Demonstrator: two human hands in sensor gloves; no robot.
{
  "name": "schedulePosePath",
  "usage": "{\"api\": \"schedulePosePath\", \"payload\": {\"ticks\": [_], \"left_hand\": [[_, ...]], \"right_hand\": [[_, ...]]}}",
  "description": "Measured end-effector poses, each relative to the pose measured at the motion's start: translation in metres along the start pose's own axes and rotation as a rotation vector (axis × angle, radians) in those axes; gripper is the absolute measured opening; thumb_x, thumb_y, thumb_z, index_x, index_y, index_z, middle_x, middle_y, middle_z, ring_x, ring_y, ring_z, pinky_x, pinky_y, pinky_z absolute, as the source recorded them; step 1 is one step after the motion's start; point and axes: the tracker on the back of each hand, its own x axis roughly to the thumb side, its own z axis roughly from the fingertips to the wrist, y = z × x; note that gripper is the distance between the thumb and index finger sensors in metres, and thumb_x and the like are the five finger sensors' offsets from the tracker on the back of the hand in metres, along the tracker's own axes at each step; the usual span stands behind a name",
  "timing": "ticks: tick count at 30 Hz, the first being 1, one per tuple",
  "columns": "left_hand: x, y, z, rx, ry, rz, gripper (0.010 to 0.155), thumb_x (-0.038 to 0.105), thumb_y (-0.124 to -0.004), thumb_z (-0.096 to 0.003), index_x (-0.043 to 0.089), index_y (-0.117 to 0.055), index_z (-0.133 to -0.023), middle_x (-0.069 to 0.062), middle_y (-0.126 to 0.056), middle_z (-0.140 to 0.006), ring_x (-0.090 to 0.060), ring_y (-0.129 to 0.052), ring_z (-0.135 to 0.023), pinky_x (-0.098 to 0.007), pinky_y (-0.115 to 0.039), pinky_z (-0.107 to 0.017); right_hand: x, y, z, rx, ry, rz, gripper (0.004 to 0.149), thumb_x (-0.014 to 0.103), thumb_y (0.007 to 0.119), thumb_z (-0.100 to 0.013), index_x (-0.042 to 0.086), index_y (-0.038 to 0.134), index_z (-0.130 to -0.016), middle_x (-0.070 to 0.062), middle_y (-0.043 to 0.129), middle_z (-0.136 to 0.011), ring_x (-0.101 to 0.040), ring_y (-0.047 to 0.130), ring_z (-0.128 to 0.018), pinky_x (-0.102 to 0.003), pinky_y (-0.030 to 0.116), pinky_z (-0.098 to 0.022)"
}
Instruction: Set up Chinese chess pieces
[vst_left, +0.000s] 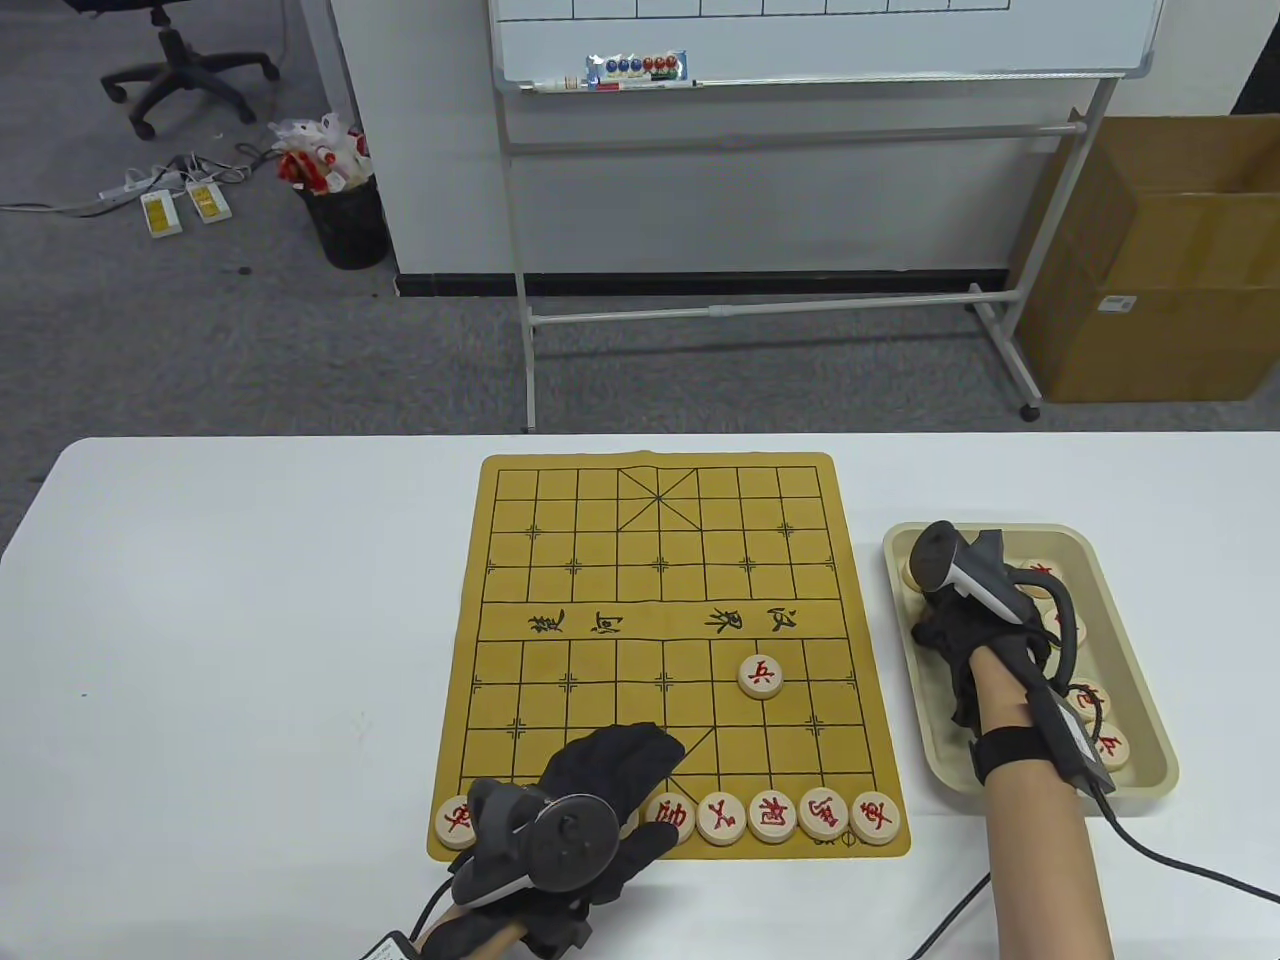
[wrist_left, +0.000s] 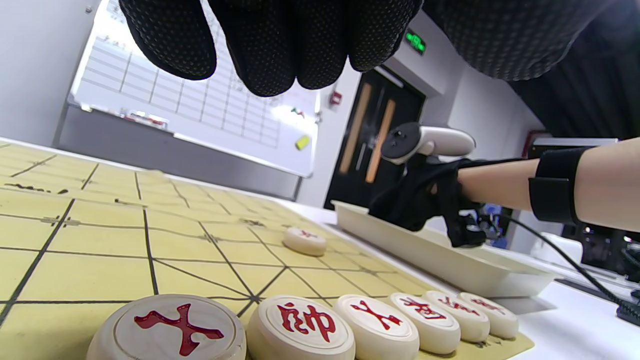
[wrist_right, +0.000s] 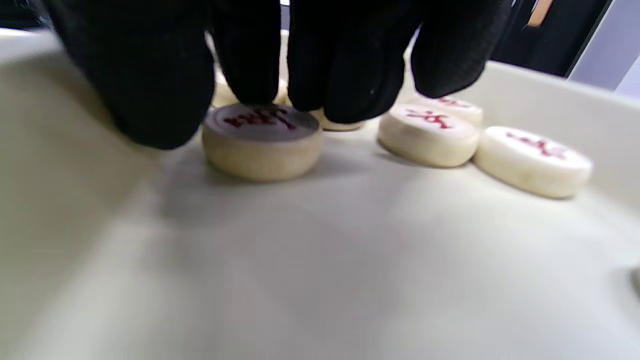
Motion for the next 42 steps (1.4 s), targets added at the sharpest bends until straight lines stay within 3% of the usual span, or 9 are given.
{"api": "schedulePosePath", "payload": {"ticks": [3, 7, 12, 16, 23, 28, 31, 37, 42], "left_hand": [[0.000, 0.000, 0.000, -0.001, 0.001, -0.006, 0.075, 0.057, -0.073, -0.0370, 0.029, -0.056, -0.105, -0.001, -0.064, -0.112, -0.026, -0.071, -0.104, -0.054, -0.066, -0.074], [-0.001, 0.000, 0.000, -0.002, 0.004, -0.005, 0.075, 0.057, -0.073, -0.0371, 0.029, -0.056, -0.105, -0.001, -0.064, -0.112, -0.026, -0.071, -0.104, -0.054, -0.066, -0.074], [0.000, -0.001, -0.001, -0.008, 0.004, -0.007, 0.075, 0.057, -0.073, -0.0371, 0.029, -0.056, -0.105, -0.001, -0.064, -0.112, -0.025, -0.071, -0.104, -0.054, -0.066, -0.074], [0.001, -0.001, 0.000, -0.002, 0.003, -0.011, 0.075, 0.057, -0.073, -0.0371, 0.029, -0.056, -0.105, -0.001, -0.064, -0.112, -0.026, -0.072, -0.103, -0.054, -0.066, -0.074], [0.008, -0.001, 0.000, 0.012, -0.013, -0.007, 0.076, 0.056, -0.074, -0.0371, 0.030, -0.055, -0.105, 0.000, -0.063, -0.112, -0.026, -0.071, -0.104, -0.055, -0.066, -0.075], [0.023, -0.001, 0.003, 0.062, -0.060, 0.002, 0.076, 0.055, -0.075, -0.0367, 0.032, -0.052, -0.106, 0.001, -0.063, -0.111, -0.024, -0.072, -0.102, -0.053, -0.067, -0.074], [0.032, 0.001, 0.007, 0.103, -0.102, 0.031, 0.077, 0.056, -0.076, -0.0359, 0.035, -0.050, -0.106, 0.004, -0.070, -0.105, -0.020, -0.080, -0.094, -0.050, -0.071, -0.073], [0.040, 0.003, 0.011, 0.128, -0.136, 0.008, 0.065, 0.054, -0.080, -0.0344, 0.044, -0.066, -0.097, 0.005, -0.073, -0.098, -0.017, -0.082, -0.086, -0.047, -0.074, -0.070], [0.041, 0.007, 0.012, 0.176, -0.169, 0.010, 0.052, 0.053, -0.082, -0.0308, 0.048, -0.078, -0.083, 0.007, -0.074, -0.097, -0.015, -0.082, -0.086, -0.046, -0.074, -0.071]], "right_hand": [[0.003, 0.005, 0.000, -0.077, 0.006, 0.037, 0.062, 0.048, 0.090, -0.038, 0.026, 0.076, -0.094, -0.009, 0.083, -0.097, -0.027, 0.098, -0.075, -0.049, 0.078, -0.064], [0.005, 0.010, 0.001, -0.017, -0.004, 0.063, 0.075, 0.049, 0.090, -0.038, 0.025, 0.065, -0.105, -0.012, 0.077, -0.102, -0.028, 0.098, -0.077, -0.050, 0.079, -0.064], [0.006, 0.010, 0.005, -0.030, -0.019, 0.090, 0.072, 0.045, 0.091, -0.039, 0.022, 0.068, -0.103, -0.013, 0.082, -0.099, -0.028, 0.099, -0.077, -0.052, 0.078, -0.065], [0.000, -0.006, 0.021, -0.074, -0.025, 0.063, 0.073, 0.046, 0.089, -0.040, 0.019, 0.066, -0.104, -0.015, 0.079, -0.101, -0.030, 0.097, -0.078, -0.053, 0.077, -0.066], [0.002, -0.048, 0.106, -0.157, -0.288, -0.239, 0.071, 0.045, 0.088, -0.042, 0.015, 0.069, -0.103, -0.016, 0.076, -0.102, -0.032, 0.094, -0.080, -0.055, 0.073, -0.067], [0.033, -0.045, 0.186, -0.065, -0.630, -0.549, 0.070, 0.045, 0.086, -0.044, 0.012, 0.071, -0.104, -0.019, 0.078, -0.102, -0.033, 0.094, -0.079, -0.056, 0.073, -0.066], [0.059, -0.031, 0.218, 0.029, -0.776, -0.682, 0.082, 0.046, 0.086, -0.043, 0.006, 0.059, -0.109, -0.020, 0.080, -0.100, -0.033, 0.095, -0.078, -0.055, 0.075, -0.065], [0.092, -0.009, 0.246, 0.232, -0.963, -0.797, 0.090, 0.047, 0.086, -0.043, 0.001, 0.049, -0.111, -0.019, 0.083, -0.097, -0.032, 0.098, -0.075, -0.054, 0.077, -0.063], [0.096, -0.003, 0.253, 0.272, -1.005, -0.851, 0.089, 0.047, 0.086, -0.043, 0.000, 0.052, -0.110, -0.020, 0.084, -0.096, -0.033, 0.098, -0.072, -0.055, 0.077, -0.063]]}}
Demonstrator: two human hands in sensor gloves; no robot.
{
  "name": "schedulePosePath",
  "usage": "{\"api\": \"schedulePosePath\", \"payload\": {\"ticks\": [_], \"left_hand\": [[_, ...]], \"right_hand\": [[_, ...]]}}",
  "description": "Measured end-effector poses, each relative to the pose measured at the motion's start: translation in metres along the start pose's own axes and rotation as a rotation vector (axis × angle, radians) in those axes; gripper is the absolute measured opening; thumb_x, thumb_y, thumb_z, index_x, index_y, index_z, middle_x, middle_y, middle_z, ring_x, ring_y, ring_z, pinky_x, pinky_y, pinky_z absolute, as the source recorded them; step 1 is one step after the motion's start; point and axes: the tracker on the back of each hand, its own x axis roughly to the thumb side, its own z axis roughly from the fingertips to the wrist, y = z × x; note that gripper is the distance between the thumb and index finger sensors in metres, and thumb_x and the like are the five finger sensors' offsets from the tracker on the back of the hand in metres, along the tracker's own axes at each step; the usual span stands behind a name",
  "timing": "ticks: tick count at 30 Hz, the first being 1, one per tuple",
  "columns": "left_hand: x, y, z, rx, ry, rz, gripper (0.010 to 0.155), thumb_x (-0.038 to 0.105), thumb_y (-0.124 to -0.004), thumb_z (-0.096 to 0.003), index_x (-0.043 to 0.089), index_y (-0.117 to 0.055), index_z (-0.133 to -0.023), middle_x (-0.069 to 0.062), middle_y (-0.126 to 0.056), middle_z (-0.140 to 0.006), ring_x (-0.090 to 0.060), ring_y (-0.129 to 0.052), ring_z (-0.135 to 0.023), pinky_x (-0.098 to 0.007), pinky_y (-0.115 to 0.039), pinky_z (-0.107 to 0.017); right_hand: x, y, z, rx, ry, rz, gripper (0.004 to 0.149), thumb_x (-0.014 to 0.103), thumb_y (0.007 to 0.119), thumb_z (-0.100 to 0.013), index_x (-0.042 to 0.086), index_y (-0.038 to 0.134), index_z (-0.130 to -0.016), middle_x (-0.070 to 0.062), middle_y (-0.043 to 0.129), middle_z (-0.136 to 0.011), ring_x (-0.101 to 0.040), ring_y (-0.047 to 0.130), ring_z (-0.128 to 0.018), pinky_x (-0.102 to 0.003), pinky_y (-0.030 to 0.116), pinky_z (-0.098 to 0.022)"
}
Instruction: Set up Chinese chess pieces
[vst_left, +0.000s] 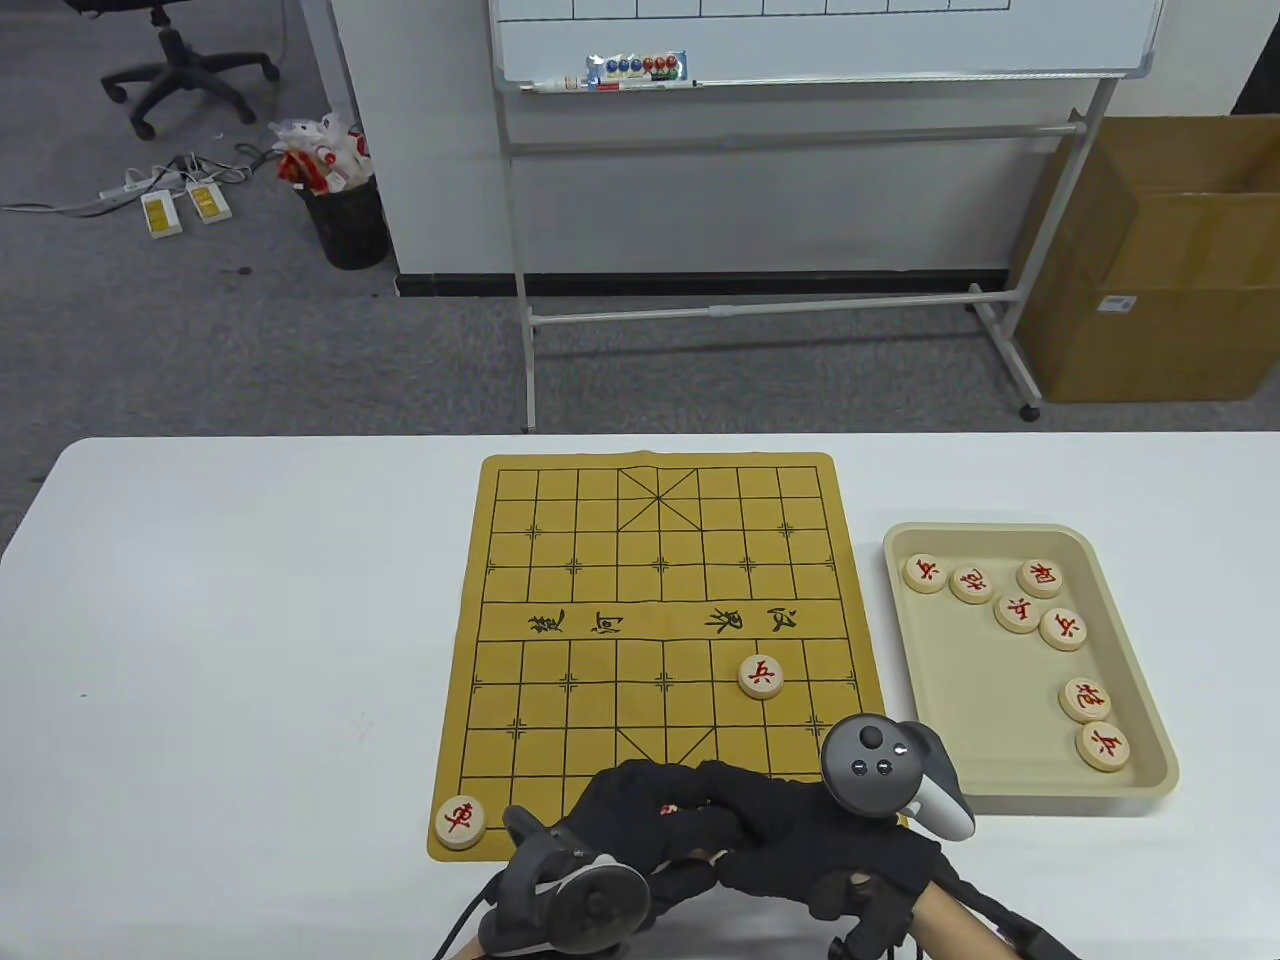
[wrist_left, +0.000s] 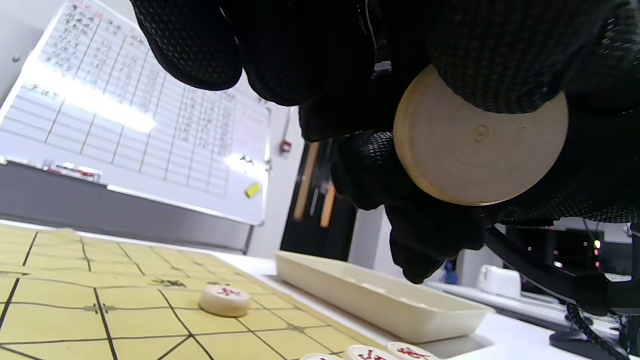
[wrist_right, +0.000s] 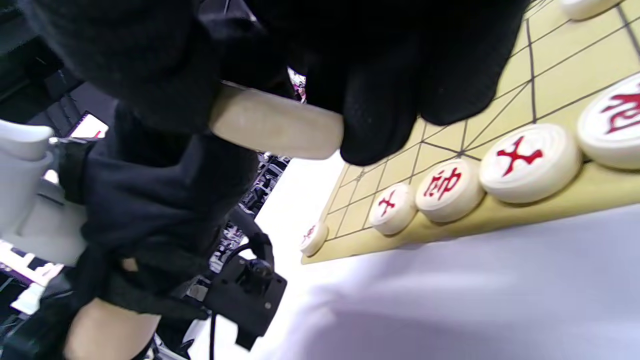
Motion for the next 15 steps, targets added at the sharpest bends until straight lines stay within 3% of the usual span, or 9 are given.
{"api": "schedulePosePath", "payload": {"ticks": [2, 5, 8, 12, 15], "left_hand": [[-0.002, 0.003, -0.002, -0.007, 0.006, 0.020, 0.052, 0.053, -0.083, -0.0298, 0.047, -0.079, -0.081, 0.009, -0.075, -0.096, -0.014, -0.083, -0.087, -0.047, -0.074, -0.072], [-0.018, 0.017, -0.005, 0.013, 0.067, 0.035, 0.051, 0.052, -0.086, -0.0292, 0.043, -0.080, -0.079, 0.010, -0.080, -0.098, -0.014, -0.088, -0.090, -0.048, -0.076, -0.071], [-0.044, 0.030, -0.005, -0.012, 0.144, -0.040, 0.051, 0.049, -0.091, -0.0277, 0.039, -0.081, -0.077, 0.010, -0.090, -0.092, -0.014, -0.097, -0.084, -0.047, -0.081, -0.068], [-0.081, 0.031, -0.004, -0.182, 0.264, -0.368, 0.050, 0.050, -0.093, -0.0249, 0.039, -0.083, -0.073, 0.010, -0.098, -0.081, -0.011, -0.104, -0.071, -0.045, -0.085, -0.064], [-0.101, 0.020, -0.003, -0.331, 0.333, -0.478, 0.050, 0.050, -0.094, -0.0234, 0.039, -0.083, -0.071, 0.011, -0.098, -0.078, -0.010, -0.104, -0.068, -0.045, -0.085, -0.064]], "right_hand": [[0.001, -0.001, 0.002, -0.016, -0.010, 0.005, 0.088, 0.048, 0.085, -0.044, 0.000, 0.052, -0.110, -0.021, 0.084, -0.096, -0.033, 0.098, -0.071, -0.055, 0.076, -0.063], [0.008, -0.006, 0.010, -0.200, -0.023, 0.086, 0.083, 0.048, 0.080, -0.046, 0.003, 0.053, -0.111, -0.022, 0.078, -0.101, -0.038, 0.093, -0.079, -0.059, 0.070, -0.066], [0.010, -0.012, 0.018, -0.304, -0.026, 0.230, 0.081, 0.049, 0.078, -0.046, 0.006, 0.054, -0.111, -0.022, 0.076, -0.102, -0.038, 0.091, -0.081, -0.059, 0.069, -0.067], [0.005, -0.013, 0.022, -0.308, -0.019, 0.264, 0.080, 0.049, 0.078, -0.046, 0.007, 0.055, -0.111, -0.022, 0.076, -0.103, -0.039, 0.091, -0.082, -0.059, 0.068, -0.067], [0.003, -0.011, 0.023, -0.279, -0.010, 0.286, 0.079, 0.048, 0.078, -0.047, 0.008, 0.055, -0.111, -0.022, 0.075, -0.103, -0.039, 0.090, -0.082, -0.060, 0.067, -0.067]]}}
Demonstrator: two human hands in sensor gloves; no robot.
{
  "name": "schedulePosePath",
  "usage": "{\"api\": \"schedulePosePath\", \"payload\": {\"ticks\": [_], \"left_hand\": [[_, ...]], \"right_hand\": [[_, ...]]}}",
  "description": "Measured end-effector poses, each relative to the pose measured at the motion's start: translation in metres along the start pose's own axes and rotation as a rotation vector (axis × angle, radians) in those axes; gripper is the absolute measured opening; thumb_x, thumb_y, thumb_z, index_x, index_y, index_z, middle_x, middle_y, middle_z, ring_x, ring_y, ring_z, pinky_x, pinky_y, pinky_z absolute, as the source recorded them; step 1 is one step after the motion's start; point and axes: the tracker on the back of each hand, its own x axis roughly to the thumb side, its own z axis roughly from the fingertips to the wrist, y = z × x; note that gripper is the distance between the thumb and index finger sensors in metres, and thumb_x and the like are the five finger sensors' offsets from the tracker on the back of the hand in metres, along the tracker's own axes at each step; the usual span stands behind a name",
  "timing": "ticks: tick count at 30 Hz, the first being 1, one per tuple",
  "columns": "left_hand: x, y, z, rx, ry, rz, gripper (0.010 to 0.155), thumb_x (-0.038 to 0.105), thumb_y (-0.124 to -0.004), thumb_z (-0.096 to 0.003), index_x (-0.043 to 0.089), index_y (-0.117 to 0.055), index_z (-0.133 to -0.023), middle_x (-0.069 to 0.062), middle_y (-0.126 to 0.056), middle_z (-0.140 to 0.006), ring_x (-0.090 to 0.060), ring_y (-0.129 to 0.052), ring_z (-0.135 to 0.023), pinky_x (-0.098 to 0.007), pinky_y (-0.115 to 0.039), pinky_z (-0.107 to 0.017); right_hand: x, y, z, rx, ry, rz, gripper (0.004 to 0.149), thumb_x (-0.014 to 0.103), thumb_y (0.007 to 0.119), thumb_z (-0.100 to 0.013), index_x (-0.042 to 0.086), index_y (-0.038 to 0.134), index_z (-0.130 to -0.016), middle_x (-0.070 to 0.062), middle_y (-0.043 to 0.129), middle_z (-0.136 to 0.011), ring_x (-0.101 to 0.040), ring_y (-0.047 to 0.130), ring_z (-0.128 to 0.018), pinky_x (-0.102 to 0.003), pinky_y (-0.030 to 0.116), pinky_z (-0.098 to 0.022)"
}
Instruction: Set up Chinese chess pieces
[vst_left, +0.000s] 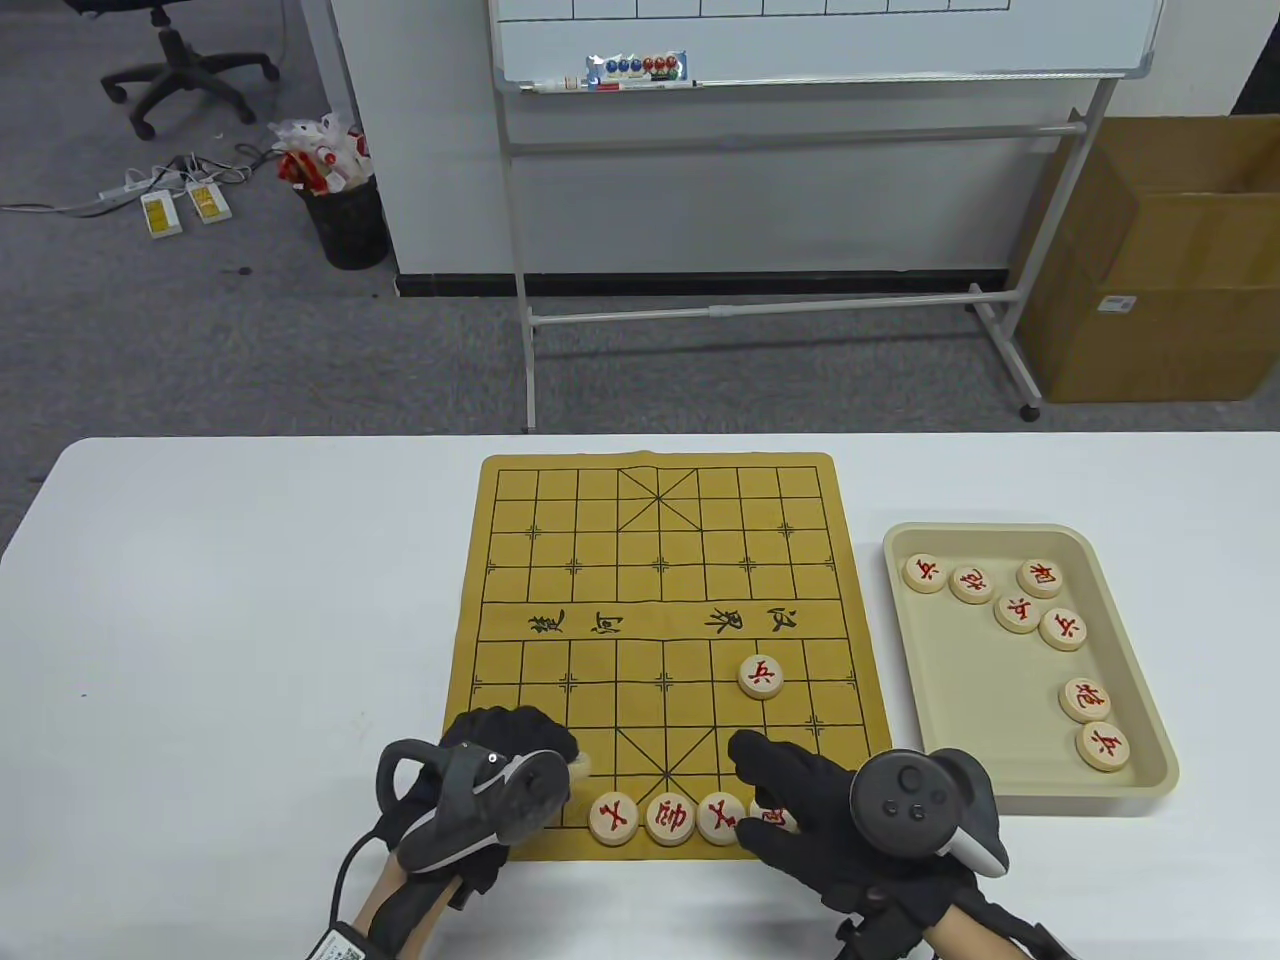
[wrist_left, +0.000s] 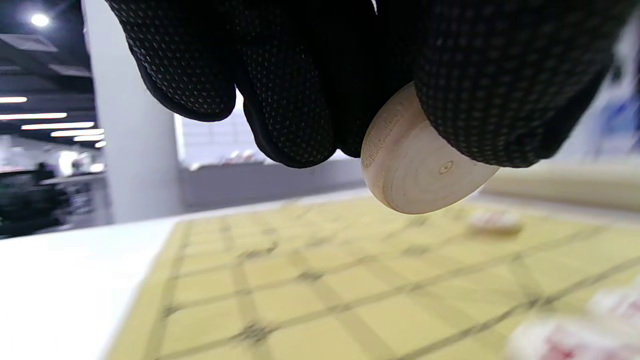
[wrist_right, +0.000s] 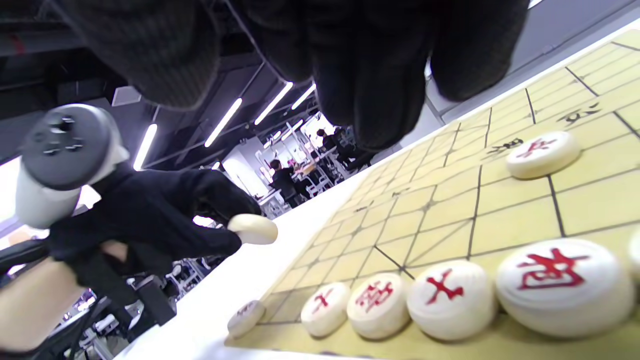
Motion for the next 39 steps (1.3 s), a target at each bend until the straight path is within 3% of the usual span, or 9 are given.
{"api": "schedulePosePath", "payload": {"ticks": [5, 12, 18, 29, 32, 34, 36, 39], "left_hand": [[0.002, -0.021, -0.008, -0.187, 0.030, -0.121, 0.050, 0.051, -0.095, -0.0226, 0.038, -0.083, -0.070, 0.011, -0.098, -0.076, -0.010, -0.103, -0.067, -0.045, -0.084, -0.064], [0.016, -0.038, -0.011, -0.285, 0.037, -0.276, 0.052, 0.050, -0.095, -0.0225, 0.039, -0.081, -0.072, 0.014, -0.092, -0.088, -0.010, -0.098, -0.082, -0.047, -0.080, -0.069], [0.015, -0.052, -0.013, -0.424, 0.012, -0.230, 0.058, 0.049, -0.096, -0.0241, 0.037, -0.073, -0.076, 0.010, -0.085, -0.099, -0.013, -0.093, -0.092, -0.046, -0.079, -0.071], [0.020, -0.055, -0.013, -0.517, 0.003, -0.294, 0.054, 0.051, -0.093, -0.0265, 0.039, -0.076, -0.076, 0.011, -0.081, -0.099, -0.013, -0.088, -0.093, -0.049, -0.074, -0.073], [0.016, -0.041, -0.013, -0.446, 0.021, -0.246, 0.060, 0.054, -0.089, -0.0282, 0.037, -0.074, -0.084, 0.010, -0.080, -0.101, -0.015, -0.087, -0.095, -0.050, -0.073, -0.074], [0.014, -0.017, -0.011, -0.223, 0.044, -0.124, 0.061, 0.053, -0.088, -0.0293, 0.037, -0.074, -0.086, 0.010, -0.082, -0.100, -0.015, -0.088, -0.094, -0.050, -0.073, -0.073], [0.016, -0.004, -0.007, -0.072, 0.033, -0.012, 0.065, 0.053, -0.086, -0.0301, 0.037, -0.072, -0.091, 0.009, -0.081, -0.101, -0.016, -0.088, -0.095, -0.051, -0.073, -0.073], [0.029, 0.006, 0.000, 0.044, -0.027, 0.204, 0.071, 0.054, -0.084, -0.0312, 0.034, -0.068, -0.097, 0.006, -0.078, -0.104, -0.019, -0.085, -0.097, -0.052, -0.073, -0.073]], "right_hand": [[0.003, 0.001, 0.003, -0.003, -0.010, 0.054, 0.078, 0.048, 0.077, -0.047, 0.009, 0.056, -0.110, -0.022, 0.076, -0.103, -0.039, 0.090, -0.082, -0.060, 0.067, -0.067], [0.003, -0.001, 0.004, 0.007, -0.009, 0.064, 0.077, 0.048, 0.078, -0.047, 0.009, 0.057, -0.110, -0.021, 0.076, -0.103, -0.038, 0.091, -0.082, -0.060, 0.066, -0.068], [0.002, -0.002, 0.004, 0.004, -0.013, 0.070, 0.077, 0.047, 0.078, -0.047, 0.009, 0.057, -0.110, -0.021, 0.076, -0.103, -0.038, 0.091, -0.082, -0.060, 0.066, -0.068], [0.002, -0.002, 0.004, 0.012, 0.000, 0.079, 0.077, 0.047, 0.078, -0.047, 0.009, 0.057, -0.110, -0.021, 0.076, -0.103, -0.038, 0.091, -0.082, -0.060, 0.066, -0.068], [0.002, -0.002, 0.003, 0.013, 0.002, 0.081, 0.077, 0.048, 0.078, -0.047, 0.010, 0.057, -0.110, -0.021, 0.076, -0.103, -0.038, 0.091, -0.082, -0.060, 0.066, -0.068], [0.002, -0.003, 0.003, 0.004, 0.006, 0.085, 0.077, 0.048, 0.078, -0.047, 0.009, 0.057, -0.110, -0.021, 0.076, -0.103, -0.038, 0.091, -0.082, -0.060, 0.066, -0.068], [0.002, -0.003, 0.003, -0.008, 0.010, 0.088, 0.076, 0.048, 0.078, -0.046, 0.010, 0.058, -0.110, -0.018, 0.078, -0.103, -0.038, 0.091, -0.083, -0.061, 0.067, -0.068], [0.001, -0.002, 0.002, -0.030, 0.023, 0.099, 0.075, 0.048, 0.078, -0.046, 0.011, 0.060, -0.109, -0.018, 0.076, -0.105, -0.040, 0.089, -0.086, -0.061, 0.066, -0.068]]}}
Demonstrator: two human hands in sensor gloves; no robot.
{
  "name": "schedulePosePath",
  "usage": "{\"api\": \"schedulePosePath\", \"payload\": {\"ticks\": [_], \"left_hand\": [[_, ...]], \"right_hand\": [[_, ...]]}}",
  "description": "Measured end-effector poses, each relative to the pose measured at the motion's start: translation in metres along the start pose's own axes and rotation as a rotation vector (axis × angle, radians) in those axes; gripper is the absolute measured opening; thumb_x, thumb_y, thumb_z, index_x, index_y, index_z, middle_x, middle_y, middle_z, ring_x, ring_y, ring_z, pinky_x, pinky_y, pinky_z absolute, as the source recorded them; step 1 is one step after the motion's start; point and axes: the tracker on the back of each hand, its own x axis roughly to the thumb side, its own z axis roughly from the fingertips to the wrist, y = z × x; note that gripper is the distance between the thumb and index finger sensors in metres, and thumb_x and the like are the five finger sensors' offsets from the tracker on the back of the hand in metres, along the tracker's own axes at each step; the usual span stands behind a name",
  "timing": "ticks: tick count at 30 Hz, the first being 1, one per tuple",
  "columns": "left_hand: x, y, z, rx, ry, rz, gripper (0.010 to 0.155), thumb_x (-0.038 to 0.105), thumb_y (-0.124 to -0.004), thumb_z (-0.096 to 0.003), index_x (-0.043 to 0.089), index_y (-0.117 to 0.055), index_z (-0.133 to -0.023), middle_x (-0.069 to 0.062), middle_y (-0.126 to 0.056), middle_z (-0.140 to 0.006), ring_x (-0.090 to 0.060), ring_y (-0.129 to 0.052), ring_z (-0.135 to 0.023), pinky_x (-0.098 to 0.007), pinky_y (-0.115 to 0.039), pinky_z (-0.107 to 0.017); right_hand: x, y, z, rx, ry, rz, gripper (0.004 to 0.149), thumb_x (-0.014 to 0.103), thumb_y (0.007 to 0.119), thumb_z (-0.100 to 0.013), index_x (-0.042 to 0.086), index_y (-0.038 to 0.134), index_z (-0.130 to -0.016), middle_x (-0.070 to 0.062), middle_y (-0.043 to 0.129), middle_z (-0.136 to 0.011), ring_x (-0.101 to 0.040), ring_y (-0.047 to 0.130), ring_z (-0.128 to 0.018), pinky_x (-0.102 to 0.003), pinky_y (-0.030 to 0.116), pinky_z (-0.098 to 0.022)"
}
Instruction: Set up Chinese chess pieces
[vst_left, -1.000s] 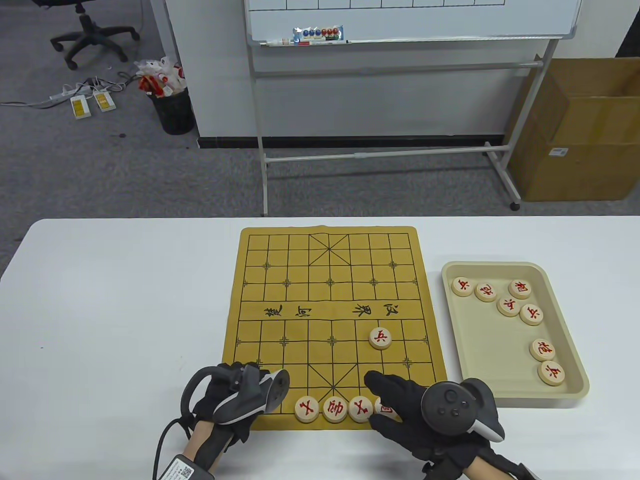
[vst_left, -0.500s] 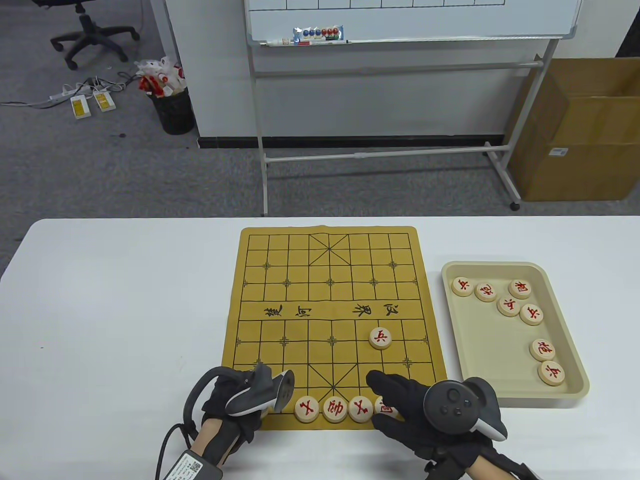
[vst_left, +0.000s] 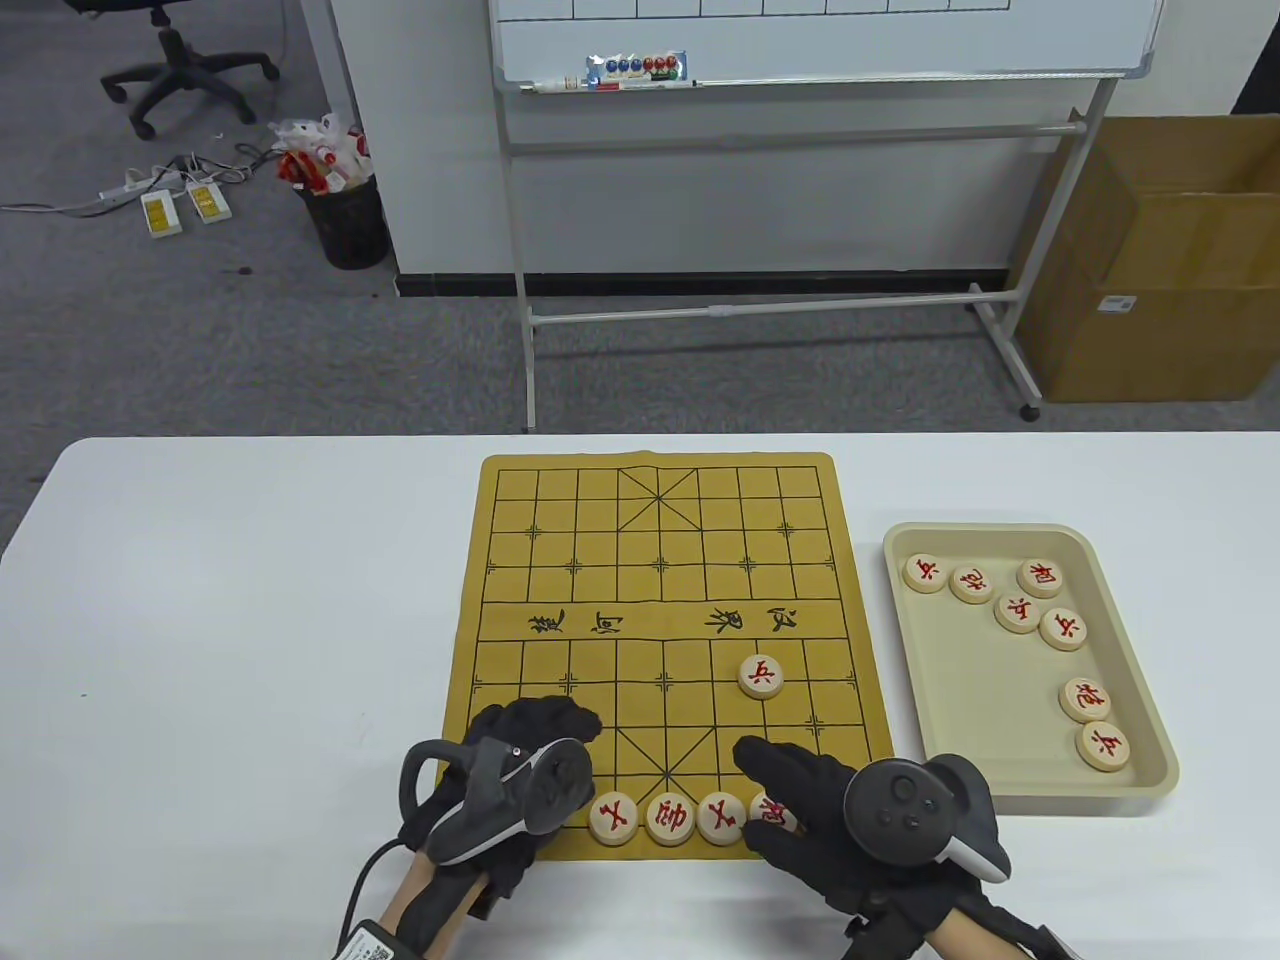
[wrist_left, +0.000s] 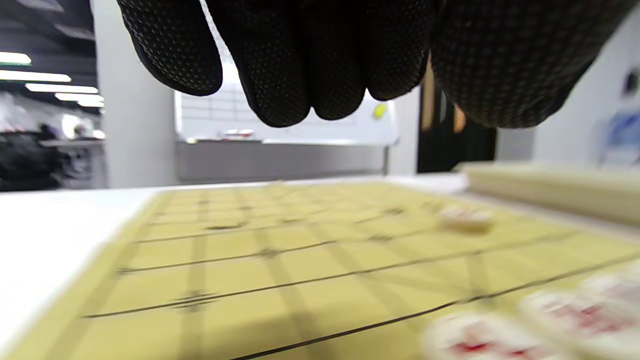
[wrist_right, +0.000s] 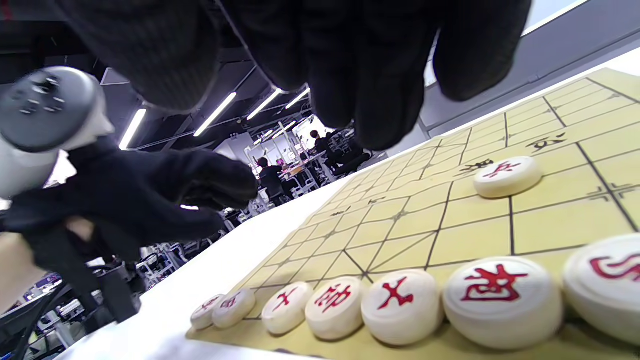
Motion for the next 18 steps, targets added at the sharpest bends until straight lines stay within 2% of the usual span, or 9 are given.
{"api": "schedulePosePath", "payload": {"ticks": [7, 14, 17, 18], "left_hand": [[0.026, -0.009, 0.007, 0.012, -0.143, 0.277, 0.080, 0.056, -0.081, -0.0328, 0.029, -0.058, -0.104, 0.000, -0.067, -0.111, -0.024, -0.075, -0.103, -0.054, -0.069, -0.074], [0.037, -0.015, 0.009, -0.014, -0.177, 0.307, 0.081, 0.058, -0.079, -0.0334, 0.028, -0.056, -0.105, 0.000, -0.065, -0.112, -0.025, -0.073, -0.104, -0.055, -0.068, -0.074], [0.038, -0.017, 0.010, -0.014, -0.186, 0.293, 0.080, 0.058, -0.079, -0.0333, 0.028, -0.056, -0.105, 0.000, -0.066, -0.112, -0.025, -0.074, -0.103, -0.055, -0.068, -0.074], [0.039, -0.017, 0.010, -0.015, -0.187, 0.278, 0.080, 0.058, -0.079, -0.0334, 0.028, -0.057, -0.105, 0.000, -0.066, -0.112, -0.025, -0.074, -0.103, -0.055, -0.068, -0.074]], "right_hand": [[-0.002, 0.011, -0.003, 0.001, -0.006, 0.028, 0.075, 0.049, 0.079, -0.046, 0.014, 0.059, -0.109, -0.017, 0.065, -0.112, -0.042, 0.076, -0.097, -0.062, 0.060, -0.071], [0.000, 0.022, -0.006, 0.012, -0.018, 0.063, 0.077, 0.049, 0.079, -0.046, 0.013, 0.055, -0.110, -0.017, 0.061, -0.113, -0.042, 0.072, -0.099, -0.062, 0.058, -0.072], [-0.001, 0.012, -0.008, -0.012, -0.001, 0.078, 0.078, 0.048, 0.081, -0.045, 0.013, 0.056, -0.110, -0.017, 0.061, -0.113, -0.041, 0.071, -0.100, -0.063, 0.058, -0.072], [-0.005, -0.002, -0.010, 0.017, 0.028, 0.105, 0.081, 0.048, 0.084, -0.044, 0.013, 0.054, -0.111, -0.017, 0.059, -0.115, -0.042, 0.070, -0.101, -0.065, 0.057, -0.072]]}}
